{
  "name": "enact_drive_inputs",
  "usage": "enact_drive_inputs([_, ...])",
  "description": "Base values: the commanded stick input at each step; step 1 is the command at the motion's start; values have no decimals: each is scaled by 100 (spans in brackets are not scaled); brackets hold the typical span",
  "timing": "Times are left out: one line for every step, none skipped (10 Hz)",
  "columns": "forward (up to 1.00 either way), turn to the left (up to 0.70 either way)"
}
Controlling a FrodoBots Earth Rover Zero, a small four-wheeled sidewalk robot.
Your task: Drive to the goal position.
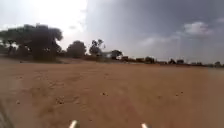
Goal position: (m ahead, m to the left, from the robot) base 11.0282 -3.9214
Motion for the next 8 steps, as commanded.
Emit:
enact_drive_inputs([100,0])
enact_drive_inputs([100,0])
enact_drive_inputs([100,0])
enact_drive_inputs([100,0])
enact_drive_inputs([100,0])
enact_drive_inputs([100,0])
enact_drive_inputs([100,0])
enact_drive_inputs([100,0])
